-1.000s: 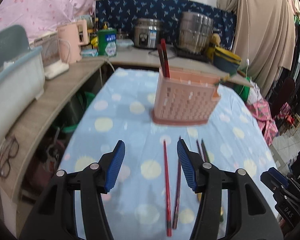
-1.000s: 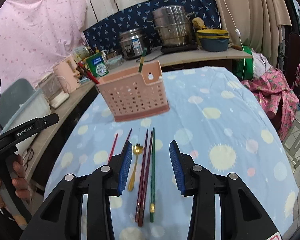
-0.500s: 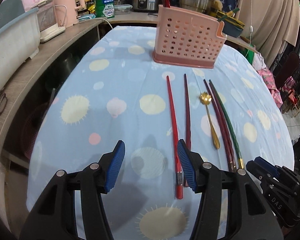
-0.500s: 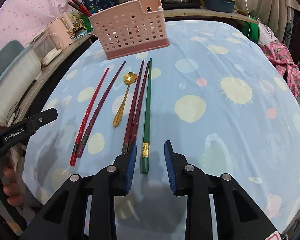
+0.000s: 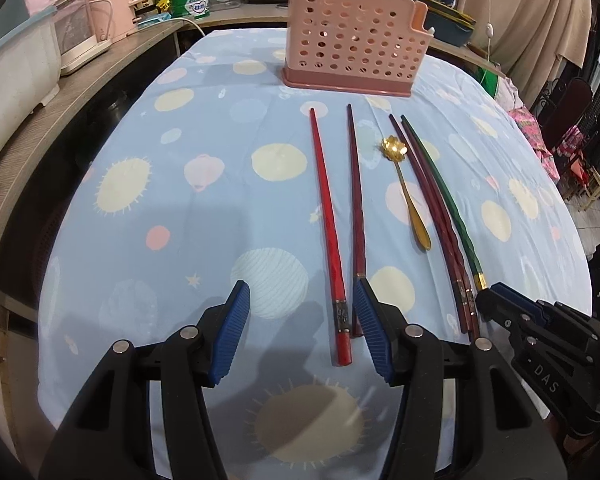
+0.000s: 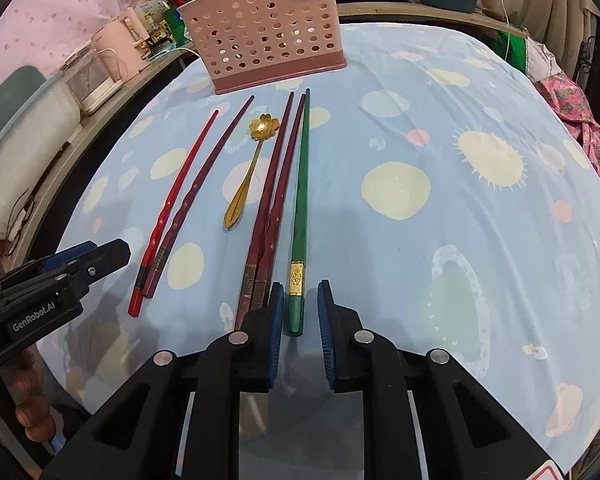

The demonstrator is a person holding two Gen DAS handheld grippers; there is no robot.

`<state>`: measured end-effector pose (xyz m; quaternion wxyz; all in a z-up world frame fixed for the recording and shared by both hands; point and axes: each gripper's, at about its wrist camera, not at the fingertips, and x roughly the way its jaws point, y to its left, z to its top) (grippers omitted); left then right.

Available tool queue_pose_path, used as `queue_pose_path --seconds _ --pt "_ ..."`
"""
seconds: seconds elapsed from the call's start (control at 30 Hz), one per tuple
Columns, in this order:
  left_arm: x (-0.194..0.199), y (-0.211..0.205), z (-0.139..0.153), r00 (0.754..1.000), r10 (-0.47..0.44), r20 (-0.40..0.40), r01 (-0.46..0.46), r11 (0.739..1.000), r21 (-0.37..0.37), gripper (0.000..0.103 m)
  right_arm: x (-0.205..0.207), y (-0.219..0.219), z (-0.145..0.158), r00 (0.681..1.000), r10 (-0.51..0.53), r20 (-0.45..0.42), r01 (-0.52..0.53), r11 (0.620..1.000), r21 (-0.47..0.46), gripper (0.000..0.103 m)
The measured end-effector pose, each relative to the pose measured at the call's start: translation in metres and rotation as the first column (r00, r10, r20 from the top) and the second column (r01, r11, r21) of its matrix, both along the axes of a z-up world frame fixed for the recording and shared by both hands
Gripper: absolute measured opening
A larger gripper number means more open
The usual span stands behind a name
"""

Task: Organize utensils
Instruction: 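Return both tools to the table and grasp a green chopstick with the right tool, then grasp a red chopstick with the left tool while the right tool lifts the green chopstick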

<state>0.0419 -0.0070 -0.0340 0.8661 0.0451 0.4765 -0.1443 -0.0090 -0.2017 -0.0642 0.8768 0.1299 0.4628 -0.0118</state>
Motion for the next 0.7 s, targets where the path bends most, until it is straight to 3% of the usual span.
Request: queue_pose_path --seconds 0.2,0.7 --pt "-0.001 -0.003 -0.005 1.000 -0.010 -0.017 0.010 1.000 0.001 0.052 0.000 -0.003 -0.001 1.000 -0.013 0.003 0.013 1.000 -0.003 0.007" --pt "-0.004 0.000 -0.017 0.999 -0.008 -0.053 0.008 1.000 0.002 0.048 0.000 -0.003 -0.002 1.000 -0.015 0.003 0.015 1.000 0.002 0.007"
